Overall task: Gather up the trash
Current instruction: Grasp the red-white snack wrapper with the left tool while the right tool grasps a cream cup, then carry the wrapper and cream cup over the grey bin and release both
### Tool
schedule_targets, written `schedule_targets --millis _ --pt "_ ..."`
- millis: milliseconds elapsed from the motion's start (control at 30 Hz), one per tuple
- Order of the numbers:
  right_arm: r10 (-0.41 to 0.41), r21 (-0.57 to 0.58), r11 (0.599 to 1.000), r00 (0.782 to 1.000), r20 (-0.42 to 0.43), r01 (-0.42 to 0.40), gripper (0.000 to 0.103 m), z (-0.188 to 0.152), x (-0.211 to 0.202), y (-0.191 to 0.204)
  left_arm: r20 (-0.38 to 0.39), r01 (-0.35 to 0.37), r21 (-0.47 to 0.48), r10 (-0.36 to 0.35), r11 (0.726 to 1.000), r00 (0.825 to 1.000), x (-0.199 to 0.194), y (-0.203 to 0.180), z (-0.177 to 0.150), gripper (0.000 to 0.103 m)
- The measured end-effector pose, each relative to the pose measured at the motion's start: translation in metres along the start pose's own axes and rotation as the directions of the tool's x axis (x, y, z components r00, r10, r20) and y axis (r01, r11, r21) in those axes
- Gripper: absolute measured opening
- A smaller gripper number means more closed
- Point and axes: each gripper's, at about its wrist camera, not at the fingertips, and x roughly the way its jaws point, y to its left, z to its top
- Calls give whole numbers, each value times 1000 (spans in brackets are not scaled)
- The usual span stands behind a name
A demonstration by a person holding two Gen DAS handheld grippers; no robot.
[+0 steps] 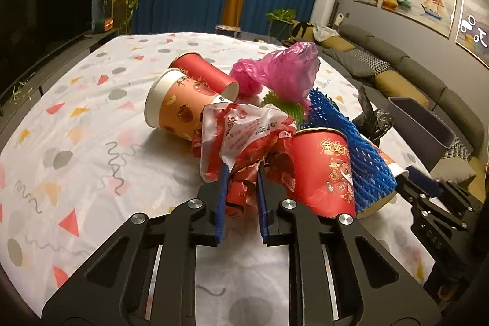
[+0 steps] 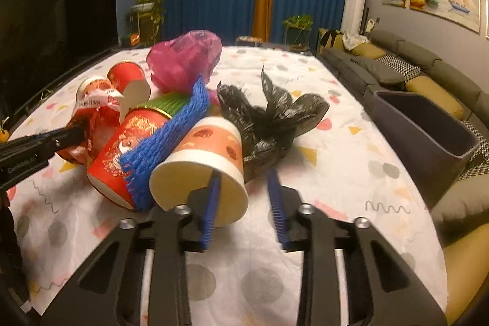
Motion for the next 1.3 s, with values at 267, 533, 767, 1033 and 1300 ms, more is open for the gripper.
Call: schedule_targets --millis 267,533,767,1033,1300 --pt "1 9 1000 1000 21 -2 4 -1 -7 -3 43 16 5 -16 1000 999 -17 0 2 12" --pt "-13 47 999 997 82 9 4 1 -32 -21 111 20 1 -20 1000 994 -45 -1 10 12" --pt "-41 91 995 989 142 28 4 2 -56 -41 141 38 17 -40 999 989 -57 -13 14 12" --pt "-69 140 989 978 198 41 4 2 -76 -63 157 69 60 -78 996 985 -61 -38 19 12" --pt "-106 190 980 968 228 63 4 2 -90 -90 171 120 124 -140 985 975 -56 -81 31 12"
